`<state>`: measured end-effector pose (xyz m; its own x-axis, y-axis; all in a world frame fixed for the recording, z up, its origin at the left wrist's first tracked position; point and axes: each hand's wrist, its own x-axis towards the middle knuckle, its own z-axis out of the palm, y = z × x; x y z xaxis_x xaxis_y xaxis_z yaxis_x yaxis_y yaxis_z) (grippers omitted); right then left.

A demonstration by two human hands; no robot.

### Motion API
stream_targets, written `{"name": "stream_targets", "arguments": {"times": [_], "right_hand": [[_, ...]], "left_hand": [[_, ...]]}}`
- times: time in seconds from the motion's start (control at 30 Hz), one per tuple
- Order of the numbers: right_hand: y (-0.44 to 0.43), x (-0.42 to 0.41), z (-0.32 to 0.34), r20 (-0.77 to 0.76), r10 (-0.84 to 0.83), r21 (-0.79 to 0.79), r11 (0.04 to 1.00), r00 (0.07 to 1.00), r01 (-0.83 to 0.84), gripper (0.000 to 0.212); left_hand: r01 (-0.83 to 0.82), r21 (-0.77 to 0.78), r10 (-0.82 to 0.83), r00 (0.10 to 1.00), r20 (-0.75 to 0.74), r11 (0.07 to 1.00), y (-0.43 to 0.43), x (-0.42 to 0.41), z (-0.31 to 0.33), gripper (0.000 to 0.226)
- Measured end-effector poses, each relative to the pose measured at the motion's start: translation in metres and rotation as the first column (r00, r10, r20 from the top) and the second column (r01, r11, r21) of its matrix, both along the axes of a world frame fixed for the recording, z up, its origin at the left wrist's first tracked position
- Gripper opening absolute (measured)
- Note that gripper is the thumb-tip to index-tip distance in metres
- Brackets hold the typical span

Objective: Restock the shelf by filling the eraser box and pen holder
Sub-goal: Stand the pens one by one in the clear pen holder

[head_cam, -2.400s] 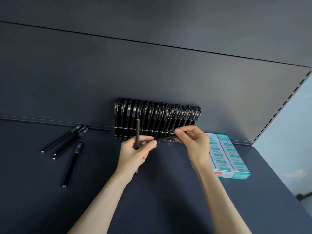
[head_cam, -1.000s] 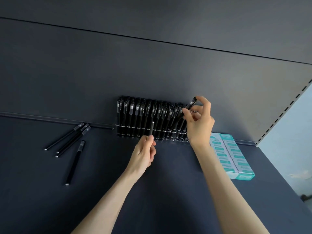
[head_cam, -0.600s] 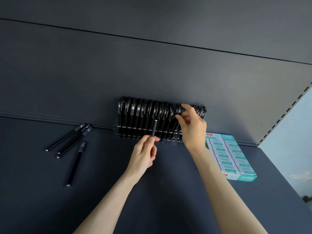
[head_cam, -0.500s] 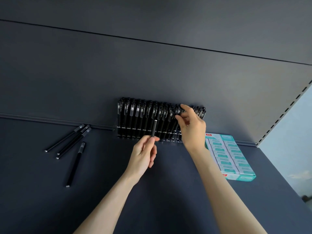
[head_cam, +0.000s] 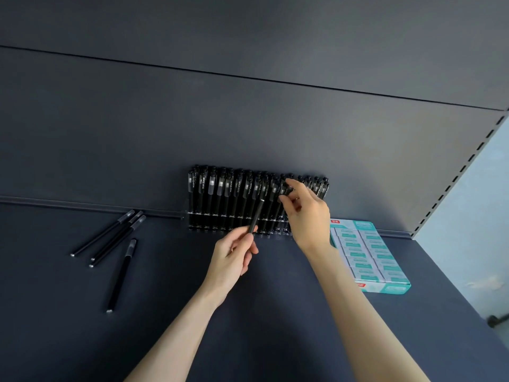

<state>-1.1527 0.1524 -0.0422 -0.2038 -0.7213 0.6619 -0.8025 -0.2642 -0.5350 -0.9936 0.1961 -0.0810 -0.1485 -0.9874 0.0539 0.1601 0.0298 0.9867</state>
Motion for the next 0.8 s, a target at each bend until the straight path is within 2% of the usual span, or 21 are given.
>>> {"name": "stream_targets", "arguments": {"times": [0.1, 0.2, 0.27, 0.33, 0.4, 0.47, 0.53, 0.63, 0.8], "right_hand": [[0.018, 0.005, 0.003, 0.253, 0.131, -0.003, 0.991, 0.959, -0.134, 0.019], [0.033, 0.009, 0.005, 0.524, 0.270, 0.116, 0.917, 0.808, -0.382, 0.011], [0.038, 0.007, 0.004, 0.618, 0.280, 0.111, 0.894, 0.734, -0.434, 0.009], [0.041, 0.003, 0.002, 0.701, 0.254, 0.074, 0.904, 0.667, -0.422, 0.009], [0.045, 0.002, -0.002, 0.745, 0.239, 0.079, 0.895, 0.623, -0.438, 0.010], [0.048, 0.005, -0.009, 0.781, 0.246, 0.088, 0.867, 0.574, -0.491, 0.011], [0.051, 0.010, -0.015, 0.811, 0.255, 0.080, 0.843, 0.526, -0.532, 0.010], [0.055, 0.016, -0.018, 0.814, 0.268, 0.089, 0.819, 0.515, -0.566, 0.007], [0.054, 0.016, -0.014, 0.732, 0.259, 0.144, 0.845, 0.631, -0.514, 0.009]], "left_hand": [[0.037, -0.040, -0.038, 0.999, -0.010, 0.999, 0.002, 0.000, 0.003, 0.010], [0.057, -0.036, -0.058, 0.998, -0.031, 0.998, 0.004, 0.000, 0.004, 0.008], [0.025, -0.048, -0.027, 0.999, -0.047, 0.999, 0.003, 0.003, 0.004, 0.008], [-0.060, -0.031, 0.056, 0.990, -0.129, 0.998, 0.000, 0.007, 0.005, 0.009], [-0.123, 0.038, 0.128, 0.947, -0.296, 0.992, -0.005, 0.011, 0.006, 0.013], [-0.094, 0.071, 0.115, 0.891, -0.439, 0.993, -0.007, 0.012, 0.007, 0.015], [-0.058, 0.078, 0.088, 0.872, -0.482, 0.995, -0.006, 0.010, 0.007, 0.016], [-0.040, 0.097, 0.075, 0.916, -0.395, 0.995, -0.005, 0.010, 0.006, 0.010], [-0.078, 0.008, 0.078, 0.977, -0.197, 0.997, -0.002, 0.009, 0.004, 0.007]]}}
